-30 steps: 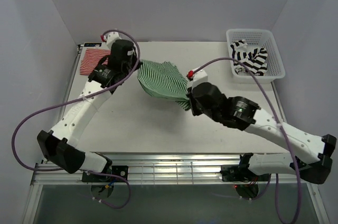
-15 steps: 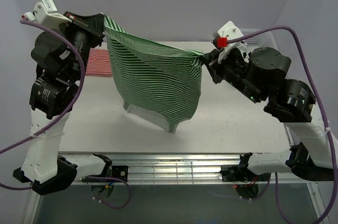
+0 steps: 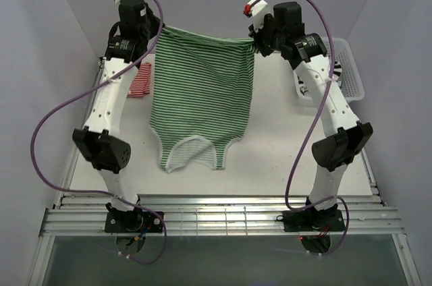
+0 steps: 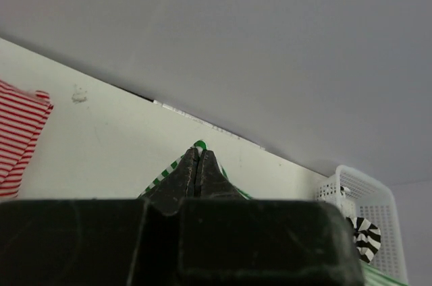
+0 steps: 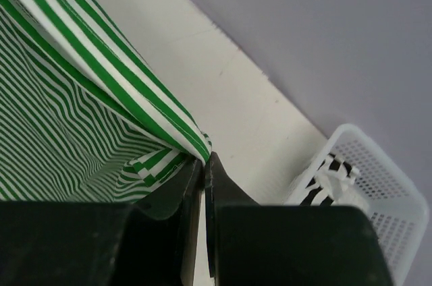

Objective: Fold and stack the tank tops
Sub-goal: Flatten the tank top out

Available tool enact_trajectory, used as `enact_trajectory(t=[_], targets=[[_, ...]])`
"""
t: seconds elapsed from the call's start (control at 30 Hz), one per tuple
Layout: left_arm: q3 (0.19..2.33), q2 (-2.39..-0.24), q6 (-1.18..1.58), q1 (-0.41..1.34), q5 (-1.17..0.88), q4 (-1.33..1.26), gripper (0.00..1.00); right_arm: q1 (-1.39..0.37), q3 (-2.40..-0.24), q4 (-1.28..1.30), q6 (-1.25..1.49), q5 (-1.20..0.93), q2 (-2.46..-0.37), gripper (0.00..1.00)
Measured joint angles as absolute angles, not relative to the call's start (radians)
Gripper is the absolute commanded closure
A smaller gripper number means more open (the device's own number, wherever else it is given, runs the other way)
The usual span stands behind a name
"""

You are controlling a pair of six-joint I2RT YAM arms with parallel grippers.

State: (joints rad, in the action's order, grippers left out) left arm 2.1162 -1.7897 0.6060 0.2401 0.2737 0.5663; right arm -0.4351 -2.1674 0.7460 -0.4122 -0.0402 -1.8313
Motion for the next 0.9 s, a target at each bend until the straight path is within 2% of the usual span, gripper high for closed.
enact_trajectory(t=[0.1, 0.17, 0.27, 0.43, 0.57, 0.73, 0.87, 0.9], targets=[[2.265, -1.988, 0.608, 0.195, 0.163, 0.55, 1.0, -0.36, -2.331, 0.699, -0.459, -0.108, -1.942, 0.92], [2.318, -2.058, 0.63, 0.172, 0.07, 0.509, 1.0, -0.326, -2.33, 0.611, -0.503, -0.133, -1.933, 0.92], [2.315, -2.061, 0.676, 0.152, -0.047, 0.413, 1.0, -0.316, -2.197, 0.43, -0.569, -0.159, -1.819, 0.92], [2.302, -1.96, 0.714, 0.126, -0.158, 0.268, 1.0, -0.327, -2.175, 0.271, -0.69, -0.231, -1.678, 0.92], [1.992, -1.706, 0.711, 0.129, -0.202, 0.135, 1.0, -0.327, -2.062, 0.231, -0.76, -0.295, -1.53, 0.92], [1.539, -1.451, 0.657, 0.125, -0.229, -0.022, 1.0, -0.374, -1.644, 0.227, -0.788, -0.287, -1.314, 0.86], [1.176, -1.365, 0.623, 0.121, -0.197, -0.041, 1.0, -0.549, -1.372, 0.375, -0.752, -0.216, -1.29, 0.72], [1.103, -1.361, 0.619, 0.12, -0.17, -0.01, 1.0, -0.611, -1.331, 0.423, -0.728, -0.202, -1.309, 0.6]])
